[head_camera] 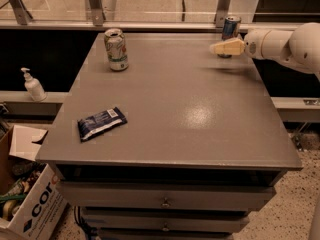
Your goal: Move redbull can near 7up can
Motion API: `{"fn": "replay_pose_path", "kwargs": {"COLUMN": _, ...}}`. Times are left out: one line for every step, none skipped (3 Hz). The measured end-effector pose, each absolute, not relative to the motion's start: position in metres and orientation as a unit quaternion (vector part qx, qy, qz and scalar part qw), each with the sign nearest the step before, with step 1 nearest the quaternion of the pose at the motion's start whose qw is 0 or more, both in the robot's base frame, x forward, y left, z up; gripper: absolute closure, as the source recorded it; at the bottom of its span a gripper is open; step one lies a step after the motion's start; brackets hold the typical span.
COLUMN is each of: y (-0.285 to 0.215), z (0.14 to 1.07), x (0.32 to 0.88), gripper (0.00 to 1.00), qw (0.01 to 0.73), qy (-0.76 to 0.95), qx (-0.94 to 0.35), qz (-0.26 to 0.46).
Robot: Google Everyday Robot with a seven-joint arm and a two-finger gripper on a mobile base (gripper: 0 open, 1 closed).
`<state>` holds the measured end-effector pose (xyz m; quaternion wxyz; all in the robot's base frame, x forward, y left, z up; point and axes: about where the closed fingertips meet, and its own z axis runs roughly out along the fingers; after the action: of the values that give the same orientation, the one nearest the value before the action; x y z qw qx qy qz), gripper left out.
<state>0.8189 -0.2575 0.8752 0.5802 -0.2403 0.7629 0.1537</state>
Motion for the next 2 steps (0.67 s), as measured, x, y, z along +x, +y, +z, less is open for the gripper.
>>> {"fn": "replay_pose_path", "kwargs": {"y": -0.251, "z": 0.873, "x": 0.839, "gripper": 0.00, "qw": 0.594, "qy": 0.752, "qx": -0.241, "qz": 0.154}}
{"fn": "replay_pose_path", "kwargs": {"y": -0.245, "z": 0.867, "x": 0.851, "gripper": 0.18, "qw": 0.601, "qy": 0.745, "qx": -0.241, "qz": 0.159}}
